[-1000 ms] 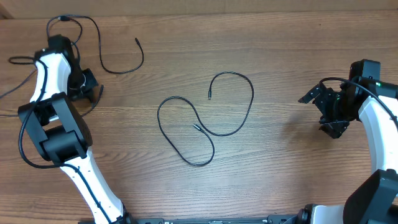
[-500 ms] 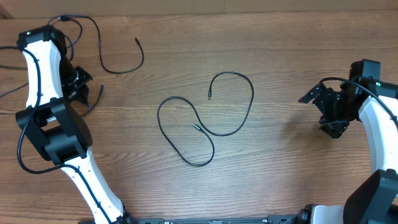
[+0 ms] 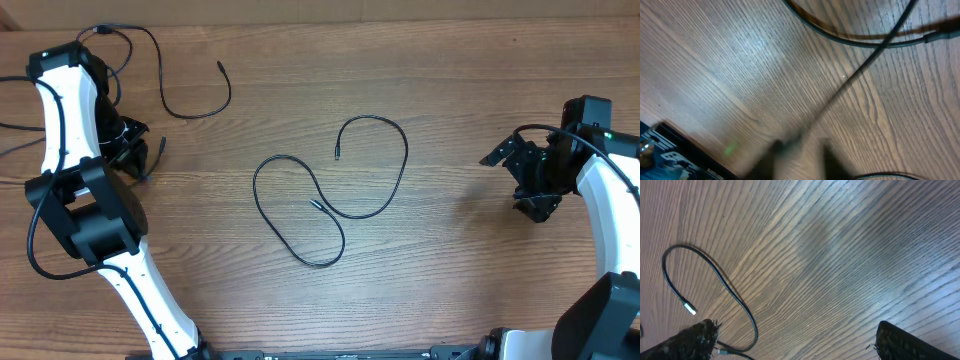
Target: Untangle cables
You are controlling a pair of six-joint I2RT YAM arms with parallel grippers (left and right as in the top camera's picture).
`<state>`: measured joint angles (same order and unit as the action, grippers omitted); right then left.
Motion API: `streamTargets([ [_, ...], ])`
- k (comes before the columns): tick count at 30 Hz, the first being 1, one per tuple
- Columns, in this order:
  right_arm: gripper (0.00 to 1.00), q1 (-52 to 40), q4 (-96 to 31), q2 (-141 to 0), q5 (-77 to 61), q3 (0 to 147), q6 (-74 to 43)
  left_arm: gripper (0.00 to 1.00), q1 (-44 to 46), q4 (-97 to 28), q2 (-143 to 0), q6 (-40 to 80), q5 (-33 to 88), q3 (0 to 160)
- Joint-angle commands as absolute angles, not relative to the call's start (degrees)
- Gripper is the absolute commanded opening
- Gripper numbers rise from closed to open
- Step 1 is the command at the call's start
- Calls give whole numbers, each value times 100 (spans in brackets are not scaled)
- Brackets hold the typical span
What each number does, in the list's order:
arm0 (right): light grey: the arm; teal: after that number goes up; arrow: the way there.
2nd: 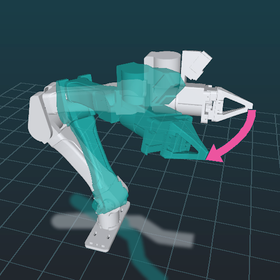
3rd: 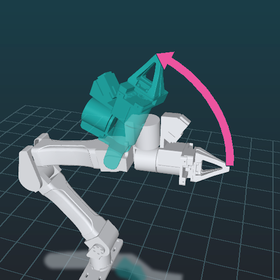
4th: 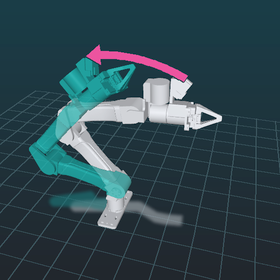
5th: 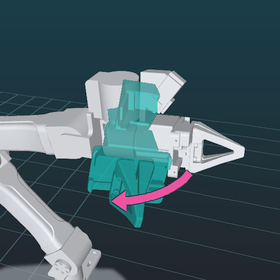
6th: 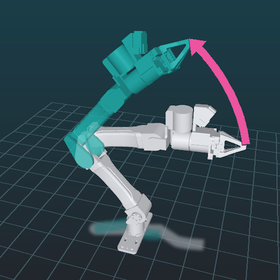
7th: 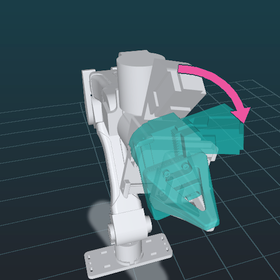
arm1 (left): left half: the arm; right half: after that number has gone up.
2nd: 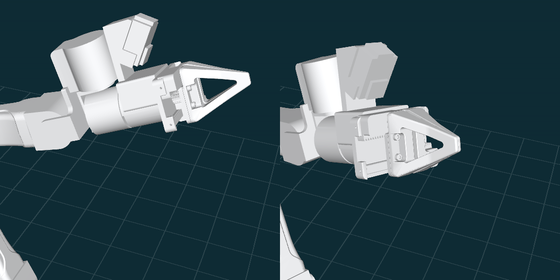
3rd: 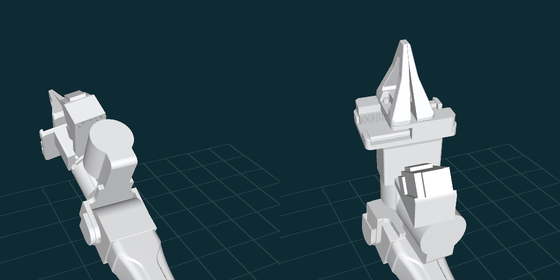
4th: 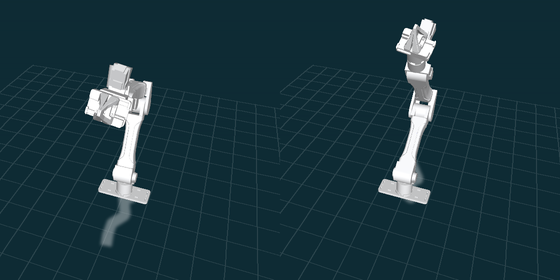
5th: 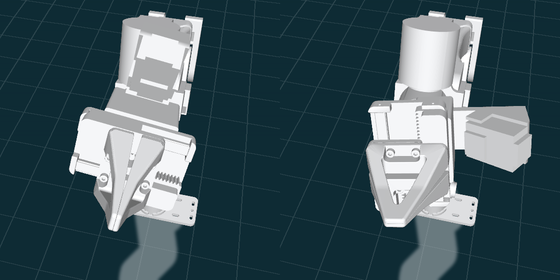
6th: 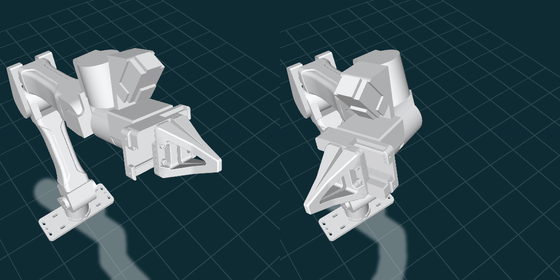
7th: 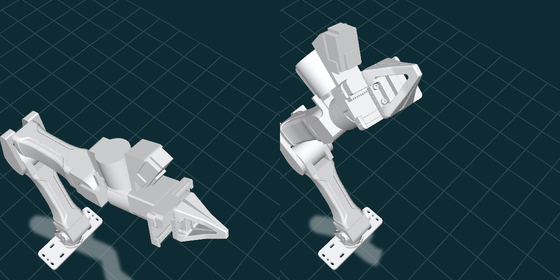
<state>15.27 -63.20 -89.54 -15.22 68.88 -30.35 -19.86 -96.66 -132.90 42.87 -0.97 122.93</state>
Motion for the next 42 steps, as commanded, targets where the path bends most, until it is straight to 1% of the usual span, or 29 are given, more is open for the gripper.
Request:
streamTargets([
  [1, 100, 1522, -6313, -8982, -1555, 6976, -2993, 66, -1957, -9686, -13299, 4357, -14, 12230],
  [3, 100, 1522, -6313, -8982, -1555, 6976, -2993, 65, -1957, -9686, -13299, 4206, 5, 12230],
  [5, 100, 1522, -6313, -8982, -1555, 6976, -2993, 74, -1951, -9686, -13299, 4014, 30, 12230],
  [8, 100, 1522, -6313, -8982, -1555, 6976, -2993, 79, -1935, -9686, -13299, 3730, 257, 12232],
  [10, 100, 1522, -6313, -8982, -1555, 6976, -2993, 78, -1935, -9686, -13297, 3529, 515, 12248],
  [14, 100, 1522, -6313, -8982, -1555, 6976, -2993, 75, -1861, -9675, -13231, 2674, 1667, 12359],
  [15, 100, 1522, -6313, -8982, -1555, 6976, -2993, 74, -1715, -9636, -13117, 2331, 1918, 12363],
  [17, 100, 1522, -6313, -8982, -1553, 6976, -2993, 71, -1420, -9612, -13013, 1835, 1959, 12363],
  [18, 100, 1522, -6313, -8982, -1555, 6976, -2993, 71, -1057, -9638, -12982, 1404, 1955, 12363],
  [20, 100, 1522, -6313, -8982, -1555, 6976, -2993, 74, -580, -9677, -12991, 1105, 1885, 12350],
  [24, 100, 1522, -6313, -8982, -1555, 6976, -2993, 75, 316, -9452, -12999, 1186, 1107, 12280],
  [25, 100, 1522, -6313, -8982, -1555, 6976, -2993, 74, 495, -9345, -12999, 1184, 838, 12265],
  [27, 100, 1522, -6313, -8982, -1555, 6976, -2993, 70, 834, -8993, -12999, 1181, 285, 12199],
  [29, 100, 1522, -6313, -8982, -1555, 6976, -2993, 68, 1142, -8617, -12999, 1175, -163, 12130],
  [32, 100, 1522, -6313, -8982, -1555, 6976, -2993, 72, 1457, -8128, -12999, 930, -486, 12095],
  [33, 100, 1522, -6313, -8982, -1555, 6976, -2993, 73, 1535, -7996, -12999, 764, -497, 12095],
  [35, 100, 1522, -6313, -8982, -1555, 6976, -2993, 69, 1645, -7787, -12999, 508, -489, 12095],
  [36, 100, 1522, -6311, -8982, -1555, 6976, -2993, 65, 1686, -7706, -12999, 412, -484, 12092],
  [38, 100, 1522, -6313, -8982, -1555, 6976, -2993, 64, 1747, -7614, -12999, 145, -333, 12077],
  [40, 100, 1522, -6313, -8982, -1555, 6976, -2993, 55, 1789, -7618, -13002, -189, -62, 12053],
  [42, 100, 1522, -6313, -8982, -1553, 6976, -2993, 62, 1804, -7590, -12999, -781, 307, 12020],
])
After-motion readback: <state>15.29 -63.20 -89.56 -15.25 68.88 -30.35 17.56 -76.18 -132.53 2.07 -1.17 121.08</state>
